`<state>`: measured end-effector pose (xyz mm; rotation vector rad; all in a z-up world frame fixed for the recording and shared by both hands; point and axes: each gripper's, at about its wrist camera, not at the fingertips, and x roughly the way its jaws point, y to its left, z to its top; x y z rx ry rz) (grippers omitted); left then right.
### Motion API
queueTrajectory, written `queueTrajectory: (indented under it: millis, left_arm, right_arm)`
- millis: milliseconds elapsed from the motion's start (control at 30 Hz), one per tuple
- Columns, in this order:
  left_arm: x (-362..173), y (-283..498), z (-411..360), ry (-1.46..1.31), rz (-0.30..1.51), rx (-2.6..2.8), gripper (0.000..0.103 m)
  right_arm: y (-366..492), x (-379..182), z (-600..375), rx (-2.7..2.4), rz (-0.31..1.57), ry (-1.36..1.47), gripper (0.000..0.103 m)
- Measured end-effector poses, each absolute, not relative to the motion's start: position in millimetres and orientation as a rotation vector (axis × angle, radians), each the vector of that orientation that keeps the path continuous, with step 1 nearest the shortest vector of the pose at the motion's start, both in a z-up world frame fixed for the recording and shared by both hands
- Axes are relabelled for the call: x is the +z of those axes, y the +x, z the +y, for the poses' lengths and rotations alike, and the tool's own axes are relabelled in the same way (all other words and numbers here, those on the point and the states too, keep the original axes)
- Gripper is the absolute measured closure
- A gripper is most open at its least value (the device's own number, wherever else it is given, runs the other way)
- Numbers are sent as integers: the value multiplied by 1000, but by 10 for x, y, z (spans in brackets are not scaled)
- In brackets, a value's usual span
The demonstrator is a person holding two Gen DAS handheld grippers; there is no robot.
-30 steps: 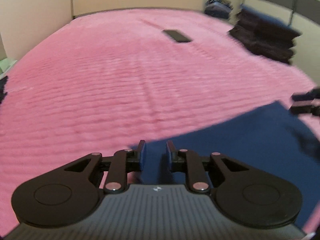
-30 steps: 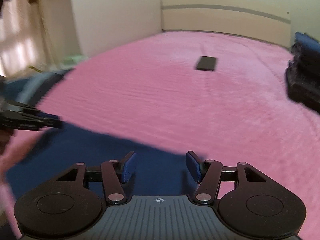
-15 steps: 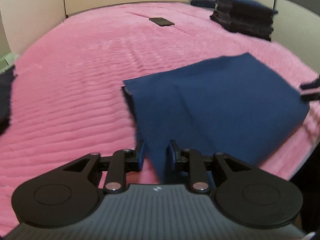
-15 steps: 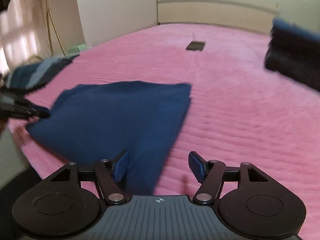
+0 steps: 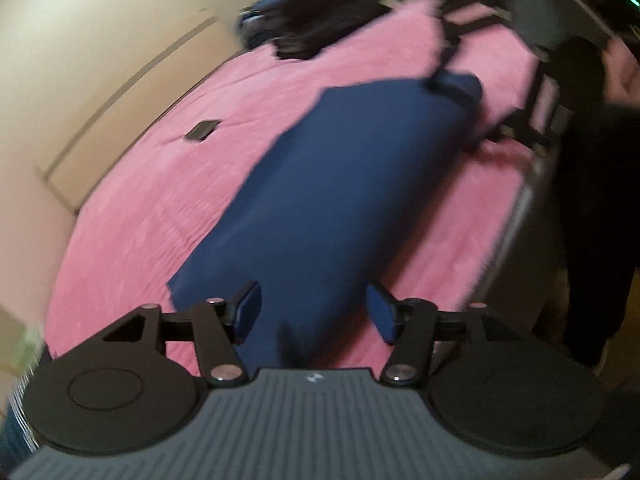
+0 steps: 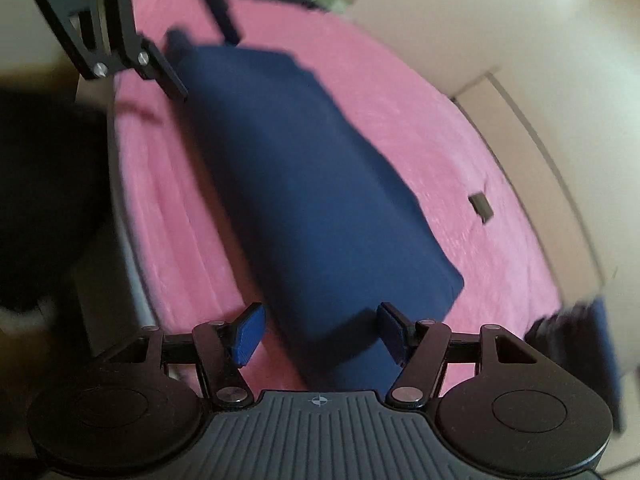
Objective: Fold clothes
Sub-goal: 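Grasp the folded sweatshirt edge with the left gripper while the right gripper grasps it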
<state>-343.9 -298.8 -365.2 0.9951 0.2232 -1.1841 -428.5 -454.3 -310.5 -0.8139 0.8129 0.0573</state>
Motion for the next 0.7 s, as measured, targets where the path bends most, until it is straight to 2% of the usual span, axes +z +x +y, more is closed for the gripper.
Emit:
queueTrajectory:
  millis: [33, 67, 233, 367, 433, 500, 567, 700]
  left_arm:
    - [-3705, -3467, -3034, 1027, 198, -1181, 43]
    - [-3755, -3489, -3082, 1061, 176, -1177, 43]
    - [-3947, -3527, -3288, 1228, 49, -1140, 43]
    - [-4098, -3472, -3422, 1372, -36, -1083, 46]
    - [-4148, -3414, -3483, 1416, -40, -1065, 63]
    - [-4176, -3347, -3538, 1423, 1, -1080, 75]
    - [-4179, -3313, -3570, 1416, 13, -1087, 81]
    - [-4067, -3211, -3608, 1352, 84, -1110, 83]
  right_arm:
    - [-4239, -3142, -4525, 61, 819, -843, 44]
    - [-4214, -3129, -4531, 62, 816, -841, 63]
    - [-4183, -2876, -4624, 61, 775, -764, 69]
    - [-4201, -2699, -4646, 53, 755, -709, 69]
    - [-4251, -2738, -4625, 56, 761, -707, 69]
    - [-4306, -2836, -4623, 52, 763, -719, 68]
    - [-4383, -2918, -4569, 25, 753, -763, 48]
    - [-4443, -3021, -4495, -52, 750, -810, 45]
